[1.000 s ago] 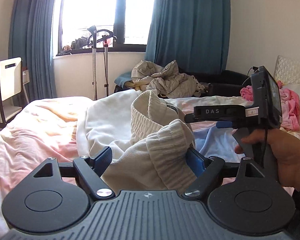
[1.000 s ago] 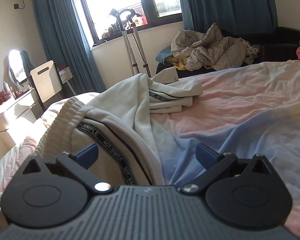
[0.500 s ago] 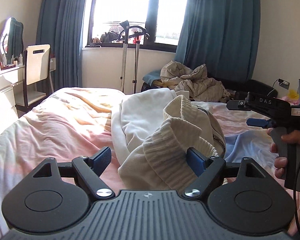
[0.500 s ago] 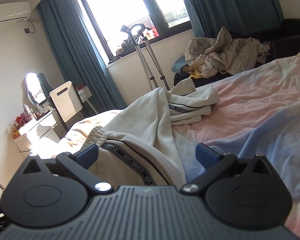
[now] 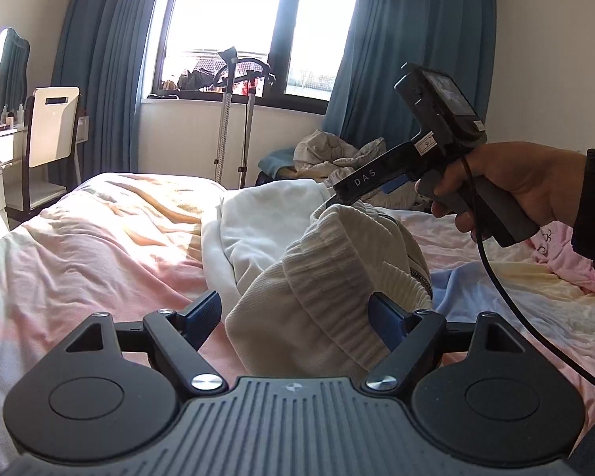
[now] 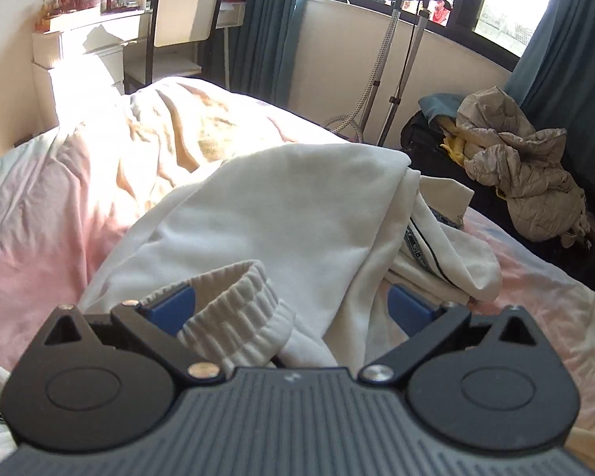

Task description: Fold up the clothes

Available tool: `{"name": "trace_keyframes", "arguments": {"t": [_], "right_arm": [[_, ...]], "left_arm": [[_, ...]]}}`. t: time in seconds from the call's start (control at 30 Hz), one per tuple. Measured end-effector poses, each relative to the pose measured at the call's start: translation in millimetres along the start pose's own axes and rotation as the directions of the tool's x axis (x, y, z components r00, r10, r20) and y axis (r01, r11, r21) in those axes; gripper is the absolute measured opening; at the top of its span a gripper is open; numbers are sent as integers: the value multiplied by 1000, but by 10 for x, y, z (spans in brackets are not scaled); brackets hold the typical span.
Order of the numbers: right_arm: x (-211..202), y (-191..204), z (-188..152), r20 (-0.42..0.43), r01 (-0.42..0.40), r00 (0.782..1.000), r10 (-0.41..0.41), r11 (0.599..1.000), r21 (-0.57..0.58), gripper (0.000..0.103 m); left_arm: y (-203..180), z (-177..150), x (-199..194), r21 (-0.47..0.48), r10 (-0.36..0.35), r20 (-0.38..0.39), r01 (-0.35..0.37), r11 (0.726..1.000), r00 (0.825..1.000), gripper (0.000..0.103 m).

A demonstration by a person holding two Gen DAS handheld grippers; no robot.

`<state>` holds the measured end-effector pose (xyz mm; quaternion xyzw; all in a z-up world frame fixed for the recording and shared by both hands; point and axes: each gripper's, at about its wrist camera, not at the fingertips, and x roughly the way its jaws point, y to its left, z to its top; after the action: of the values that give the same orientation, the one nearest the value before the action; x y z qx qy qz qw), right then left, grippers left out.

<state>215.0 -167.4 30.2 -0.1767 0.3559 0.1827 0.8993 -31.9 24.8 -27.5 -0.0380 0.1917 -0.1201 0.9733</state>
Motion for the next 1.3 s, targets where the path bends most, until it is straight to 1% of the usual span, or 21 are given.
{"name": "trace_keyframes", "arguments": {"t": [0.03,0.13,0.27,0.33,0.37,0.47,0.57,0.6,0.63,0.67,0.73,0.77,0.87,0.97,1.03,1.1,1.13,1.17,1.2,1.27,1.3], "right_arm": [[20,-20,3,-21,5,1000,-5,1000,-2,103],[-43,-155,-80,-55,6,998,-3,999,53,103],[-244,-241,-412,-85,26,996,-18,994,105,103],[-381,-260,-642,-77,33,997,-22,987,155,102],[-459,-267,-768,-67,50,997,-38,982,183,102],[-679,-305,-1164,-38,121,993,-115,945,303,102],[-769,-278,-1537,-61,236,972,-229,907,349,101],[-783,-273,-1652,-58,246,969,-242,891,381,99],[-797,-275,-1755,-40,226,972,-231,877,425,96],[-812,-277,-1859,-21,205,975,-221,860,467,90],[-855,-257,-1981,27,171,976,-218,833,527,82],[-884,-216,-1975,56,172,971,-234,836,521,77],[-959,-39,-1861,152,212,941,-303,875,435,69],[-988,85,-1770,253,202,917,-307,907,370,69],[-940,155,-1720,271,235,908,-321,923,306,69],[-862,194,-1662,275,283,899,-340,932,228,57],[-829,215,-1638,280,317,890,-359,930,186,47],[-796,224,-1618,289,344,882,-372,928,145,46],[-772,205,-1610,300,352,879,-371,928,120,45],[-750,142,-1603,300,336,884,-358,934,123,38],[-745,84,-1605,290,324,889,-355,934,148,35]], "left_arm": [[21,-5,1,-6,-1,0,1,1000,1000,84],[77,-12,-5,-29,-8,0,8,1000,1000,84],[103,5,-38,-49,3,-4,-3,999,1000,84],[94,5,-71,-43,16,-2,-16,999,1000,84],[86,6,-91,-39,22,1,-22,999,1000,84],[65,17,-171,-38,24,20,-23,999,1000,84],[35,32,-302,-34,-1,68,4,999,998,84],[20,34,-344,-30,-12,84,14,999,996,84],[3,35,-385,-24,-23,101,26,999,995,84],[-16,32,-420,-16,-36,117,38,999,993,84],[-55,19,-476,4,-61,146,61,998,987,85],[-75,15,-490,13,-75,156,74,997,985,85],[-141,16,-471,31,-104,149,101,994,983,85],[-214,9,-403,45,-102,122,97,994,987,85],[-272,-2,-309,62,-75,83,70,996,994,85],[-311,-14,-177,70,-20,33,18,997,999,86],[-309,-19,-119,61,6,14,-6,998,1000,86],[-298,-20,-78,48,25,3,-25,999,1000,86],[-283,-18,-59,35,37,2,-37,999,999,86],[-258,-14,-49,14,57,6,-57,998,998,86],[-246,-14,-50,8,69,7,-69,998,998,86]]}}
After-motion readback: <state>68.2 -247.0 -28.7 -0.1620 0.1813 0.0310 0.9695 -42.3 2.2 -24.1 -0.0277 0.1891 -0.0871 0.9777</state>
